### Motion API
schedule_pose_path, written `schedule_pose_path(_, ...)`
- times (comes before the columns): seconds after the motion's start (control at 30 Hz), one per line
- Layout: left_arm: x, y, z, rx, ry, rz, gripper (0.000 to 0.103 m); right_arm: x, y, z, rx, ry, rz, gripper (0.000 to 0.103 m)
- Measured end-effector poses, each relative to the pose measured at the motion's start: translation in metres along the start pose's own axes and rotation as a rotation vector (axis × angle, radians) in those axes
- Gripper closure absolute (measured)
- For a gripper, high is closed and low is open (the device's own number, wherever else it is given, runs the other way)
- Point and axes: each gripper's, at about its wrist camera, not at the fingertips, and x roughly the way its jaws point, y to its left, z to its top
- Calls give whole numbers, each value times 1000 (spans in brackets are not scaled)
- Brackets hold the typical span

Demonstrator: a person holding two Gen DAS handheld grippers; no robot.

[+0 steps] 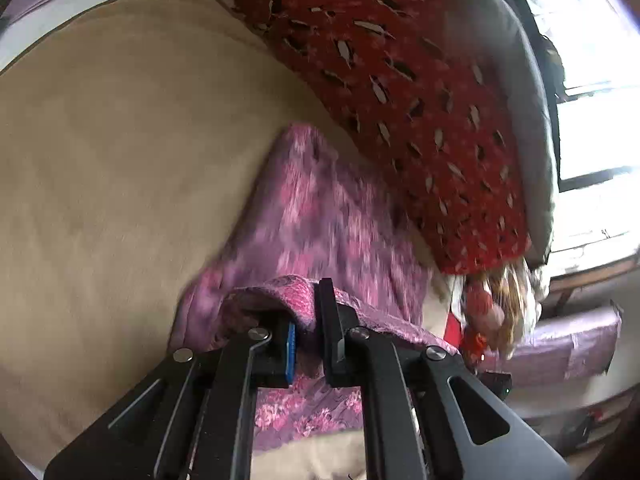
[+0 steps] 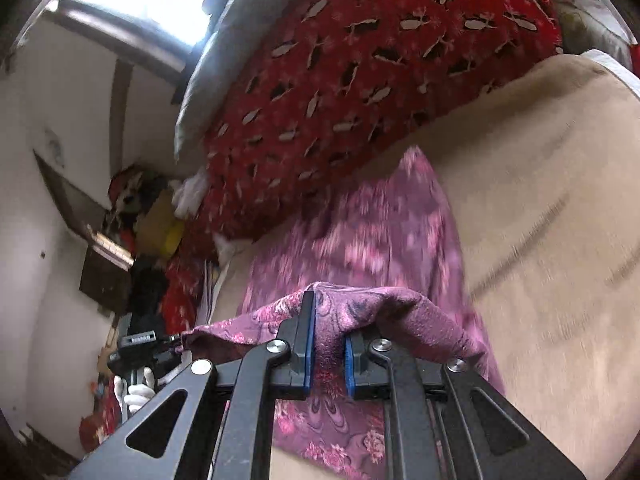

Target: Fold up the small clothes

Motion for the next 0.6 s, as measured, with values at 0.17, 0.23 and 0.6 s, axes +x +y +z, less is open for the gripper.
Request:
schedule_pose_path(0.17,37,-8,49,-10,-4,51,96,44,-20,38,66,-27,-27,92)
schedule_pose_path(0.23,54,-9,63,-3,6,88,96,62,-28,48,87,-25,-50,92)
schedule_pose_path(0.6,94,0,107,-115,61,84,96,99,-79,76,323,-31,-8,88)
